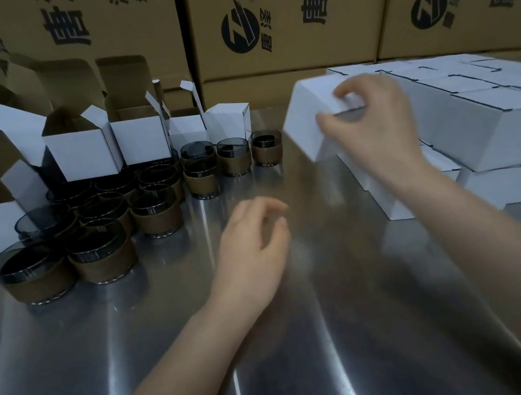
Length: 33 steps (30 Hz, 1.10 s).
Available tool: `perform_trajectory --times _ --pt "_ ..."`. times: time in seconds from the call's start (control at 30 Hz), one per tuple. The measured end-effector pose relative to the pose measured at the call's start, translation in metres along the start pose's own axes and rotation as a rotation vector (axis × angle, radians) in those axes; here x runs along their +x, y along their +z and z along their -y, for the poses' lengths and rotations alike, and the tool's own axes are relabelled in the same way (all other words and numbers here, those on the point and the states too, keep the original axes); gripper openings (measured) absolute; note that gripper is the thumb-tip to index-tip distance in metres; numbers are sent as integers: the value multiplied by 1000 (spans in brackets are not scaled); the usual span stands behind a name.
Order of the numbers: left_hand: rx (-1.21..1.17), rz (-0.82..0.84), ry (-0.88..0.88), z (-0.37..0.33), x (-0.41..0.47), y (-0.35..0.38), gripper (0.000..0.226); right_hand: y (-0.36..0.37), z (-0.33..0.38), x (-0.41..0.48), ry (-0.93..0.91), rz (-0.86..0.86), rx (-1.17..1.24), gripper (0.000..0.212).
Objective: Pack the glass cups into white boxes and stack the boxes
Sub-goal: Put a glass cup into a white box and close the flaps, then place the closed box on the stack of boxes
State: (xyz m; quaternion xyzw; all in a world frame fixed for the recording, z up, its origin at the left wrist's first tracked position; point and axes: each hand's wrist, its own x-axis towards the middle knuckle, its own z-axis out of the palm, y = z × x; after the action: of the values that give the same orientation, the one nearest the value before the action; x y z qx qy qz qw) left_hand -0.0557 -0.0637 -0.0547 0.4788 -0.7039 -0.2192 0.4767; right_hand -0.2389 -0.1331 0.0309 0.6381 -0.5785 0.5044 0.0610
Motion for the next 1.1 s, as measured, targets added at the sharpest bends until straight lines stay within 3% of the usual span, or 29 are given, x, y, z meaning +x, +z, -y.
perform_trajectory --times 0.3,0.6,1.1 --pt "133 340 183 -17 -14 5 15 -3 -51 84 178 82 -282 42" --pt "210 396 248 -22 -16 6 16 10 -67 95 182 174 -388 41" --pt "209 415 206 -22 -17 5 16 14 -70 86 125 227 -607 40"
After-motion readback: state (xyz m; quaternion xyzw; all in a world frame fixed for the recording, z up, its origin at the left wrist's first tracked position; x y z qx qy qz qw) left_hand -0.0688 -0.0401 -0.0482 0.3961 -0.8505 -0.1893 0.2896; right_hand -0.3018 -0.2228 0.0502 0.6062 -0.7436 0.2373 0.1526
